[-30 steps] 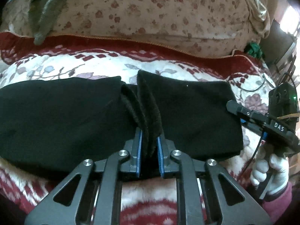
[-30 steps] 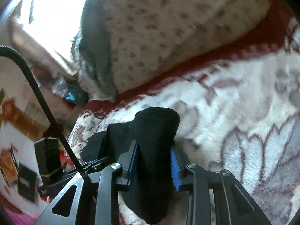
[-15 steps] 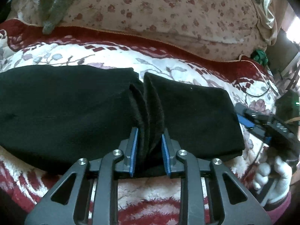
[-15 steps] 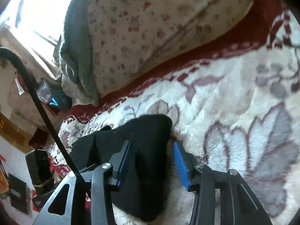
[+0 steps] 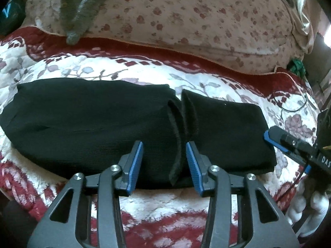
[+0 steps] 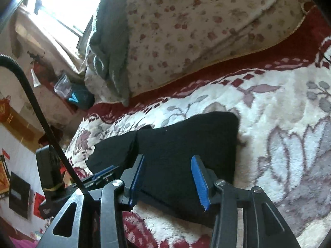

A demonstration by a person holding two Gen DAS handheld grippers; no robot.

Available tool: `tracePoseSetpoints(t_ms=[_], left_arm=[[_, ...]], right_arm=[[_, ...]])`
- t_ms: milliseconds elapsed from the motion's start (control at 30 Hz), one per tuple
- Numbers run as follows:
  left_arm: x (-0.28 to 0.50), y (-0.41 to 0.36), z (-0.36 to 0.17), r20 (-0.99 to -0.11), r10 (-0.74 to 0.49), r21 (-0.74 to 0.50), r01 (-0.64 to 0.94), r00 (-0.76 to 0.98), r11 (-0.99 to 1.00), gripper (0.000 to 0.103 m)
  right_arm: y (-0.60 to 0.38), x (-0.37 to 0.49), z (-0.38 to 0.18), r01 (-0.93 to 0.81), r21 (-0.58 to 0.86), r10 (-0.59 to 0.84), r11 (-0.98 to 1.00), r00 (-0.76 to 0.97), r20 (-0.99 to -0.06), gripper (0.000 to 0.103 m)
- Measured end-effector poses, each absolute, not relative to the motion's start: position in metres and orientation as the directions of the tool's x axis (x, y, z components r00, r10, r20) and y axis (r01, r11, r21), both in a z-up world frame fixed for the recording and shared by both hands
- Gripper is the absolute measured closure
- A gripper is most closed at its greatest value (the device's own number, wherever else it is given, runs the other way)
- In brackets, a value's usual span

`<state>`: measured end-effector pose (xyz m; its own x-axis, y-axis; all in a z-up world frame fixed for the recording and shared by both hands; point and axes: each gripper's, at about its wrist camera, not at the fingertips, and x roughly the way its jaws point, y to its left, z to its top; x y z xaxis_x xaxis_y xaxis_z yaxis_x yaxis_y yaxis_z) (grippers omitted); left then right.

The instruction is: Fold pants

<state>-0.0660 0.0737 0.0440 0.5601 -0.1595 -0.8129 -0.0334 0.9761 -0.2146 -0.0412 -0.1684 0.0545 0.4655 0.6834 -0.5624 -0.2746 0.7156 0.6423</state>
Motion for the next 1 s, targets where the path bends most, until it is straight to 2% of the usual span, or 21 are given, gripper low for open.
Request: tracePoseSetpoints(t_ms=[667,767,1000], left_arm=[[-0.066,0.066,0.051,-0.789,-0.212,-0.266,-0.011,0.577,0.964,0.06],[-0.061,0.058,0.044,-0.803,-0.2,-0.241,0.001,0.561,0.971,0.06],[-0.062,0.059,0.035,-0.814,-0.2,-0.244,-0.008,0.545,0.97,0.06]], right_arm=[[-0.159,-0.041,0.052,-0.277,0.609,0.657,0.743,0.473,-0.586,0.059],[-0.164,-0.035,0.037,-0.228,0.663,0.682,0.713,0.447,-0.579,0.059],[-0.156,-0.034,0.059,-0.284,0.645,0.694,0.71,0.443,-0.568,0.059]])
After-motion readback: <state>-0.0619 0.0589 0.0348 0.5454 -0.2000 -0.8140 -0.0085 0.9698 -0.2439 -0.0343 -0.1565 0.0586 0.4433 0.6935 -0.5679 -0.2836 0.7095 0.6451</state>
